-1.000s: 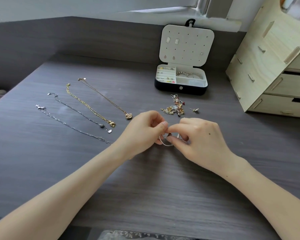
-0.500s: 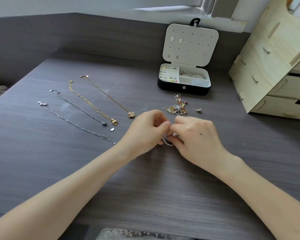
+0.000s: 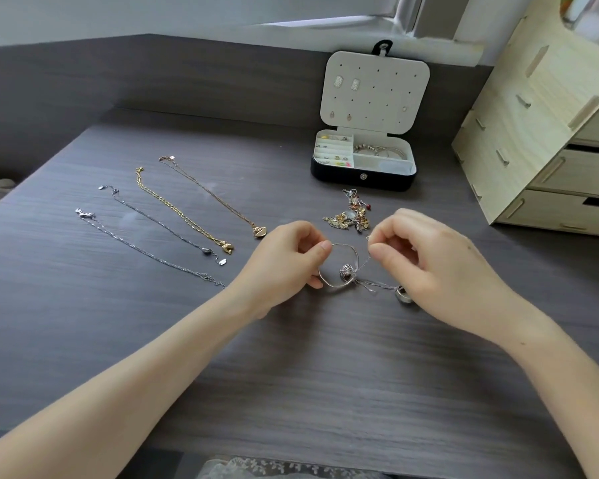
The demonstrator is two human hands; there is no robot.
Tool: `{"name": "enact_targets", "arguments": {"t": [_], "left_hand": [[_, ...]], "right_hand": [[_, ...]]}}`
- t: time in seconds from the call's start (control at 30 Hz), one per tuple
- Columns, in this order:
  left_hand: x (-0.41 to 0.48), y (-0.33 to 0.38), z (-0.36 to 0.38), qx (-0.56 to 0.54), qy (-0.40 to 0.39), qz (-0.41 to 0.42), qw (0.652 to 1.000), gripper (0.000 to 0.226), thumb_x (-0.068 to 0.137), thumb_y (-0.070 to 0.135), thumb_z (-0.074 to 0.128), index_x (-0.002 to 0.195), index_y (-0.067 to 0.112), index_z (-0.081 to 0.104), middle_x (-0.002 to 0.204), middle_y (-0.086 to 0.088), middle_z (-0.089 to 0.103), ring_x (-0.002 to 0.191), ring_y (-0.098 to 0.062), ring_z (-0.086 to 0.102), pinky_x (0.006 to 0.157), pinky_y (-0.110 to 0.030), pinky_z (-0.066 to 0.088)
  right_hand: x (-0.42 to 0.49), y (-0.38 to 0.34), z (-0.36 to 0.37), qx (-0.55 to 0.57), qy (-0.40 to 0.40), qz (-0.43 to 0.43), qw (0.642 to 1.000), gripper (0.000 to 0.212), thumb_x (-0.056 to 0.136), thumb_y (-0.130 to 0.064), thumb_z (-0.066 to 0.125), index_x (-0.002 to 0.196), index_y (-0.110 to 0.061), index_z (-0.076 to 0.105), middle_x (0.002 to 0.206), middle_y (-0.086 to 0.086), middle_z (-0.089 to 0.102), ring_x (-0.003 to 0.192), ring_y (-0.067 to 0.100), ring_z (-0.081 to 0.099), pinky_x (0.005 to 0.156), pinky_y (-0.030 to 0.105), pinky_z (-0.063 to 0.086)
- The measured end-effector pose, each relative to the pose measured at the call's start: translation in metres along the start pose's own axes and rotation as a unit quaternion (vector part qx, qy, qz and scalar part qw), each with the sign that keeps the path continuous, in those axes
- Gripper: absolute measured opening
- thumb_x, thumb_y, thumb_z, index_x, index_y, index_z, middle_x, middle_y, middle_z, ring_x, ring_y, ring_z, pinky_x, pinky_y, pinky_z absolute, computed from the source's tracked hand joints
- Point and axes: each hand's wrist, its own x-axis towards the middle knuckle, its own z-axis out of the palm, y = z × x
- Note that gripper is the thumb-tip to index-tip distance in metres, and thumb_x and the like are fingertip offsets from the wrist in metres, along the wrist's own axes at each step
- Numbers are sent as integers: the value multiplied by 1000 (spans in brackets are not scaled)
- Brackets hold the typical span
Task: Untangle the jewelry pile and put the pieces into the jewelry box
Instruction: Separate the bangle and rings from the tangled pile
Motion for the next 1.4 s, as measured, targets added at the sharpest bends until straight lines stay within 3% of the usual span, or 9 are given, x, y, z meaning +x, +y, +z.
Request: {"name": "enact_targets", "arguments": {"t": [0.2,0.33,0.43,0.63,0.8,0.93,1.03,1.2,1.4], "left_hand": [[0,-1,-1,-32,6,-5,999,17,95,13,53,79,11,58,63,1,55,48,-12,60,74,-41,54],[0,-1,-1,-68,12,1,998,18,95,10,53,78,11,59,66,-1,54,50,-9,55,64,-34,56],[-1,0,-3,-95,14,2,995,18,95,7,52,78,10,59,67,-2,53,51,-8,53,57,-26,52],[-4,8,-6,-152,4,3,988,17,94,5,52,79,6,60,67,-7,51,52,-11,51,51,-18,47],[-5,10,-7,-161,0,7,987,16,94,6,52,81,5,60,68,-7,51,52,-10,51,52,-18,47],[-5,11,-6,-162,1,14,987,16,94,5,52,80,5,60,67,-7,52,52,-10,52,52,-18,47],[-5,10,-5,-165,0,14,986,16,94,5,52,80,6,60,67,-8,53,53,-11,52,52,-19,47],[-5,10,-4,-171,-3,12,985,18,95,5,51,79,6,60,65,-6,53,52,-9,52,52,-18,47],[-3,9,-6,-147,17,16,989,16,94,7,52,81,7,60,64,-5,53,50,-9,52,52,-17,47]], "right_hand": [[-15,10,-6,15,-112,15,994,19,89,-27,56,73,-36,50,82,-17,54,73,8,49,63,16,33],[-19,11,-6,49,-160,8,986,11,84,-34,61,73,-37,59,80,-18,58,71,12,51,65,24,40],[-17,9,-7,83,-124,18,989,10,79,-28,72,71,-32,68,73,-17,61,68,13,51,64,28,42],[-11,5,-4,53,-4,57,997,18,68,-34,77,62,-28,61,67,-12,60,67,10,50,59,17,34],[-10,0,-2,70,-44,73,994,23,64,-43,77,62,-28,60,64,-13,57,62,5,47,57,15,33],[-9,1,9,74,12,88,993,9,70,-37,76,69,-30,71,63,-16,61,62,8,49,58,21,34],[-9,0,22,53,50,109,991,10,72,-35,77,77,-27,74,59,-17,59,60,3,49,59,24,33],[-8,-5,33,31,86,109,990,12,72,-25,76,65,-31,69,54,-18,54,58,3,49,55,23,31],[-10,0,19,90,24,156,983,15,78,-24,71,63,-25,66,56,-22,56,53,6,43,54,21,31]]}}
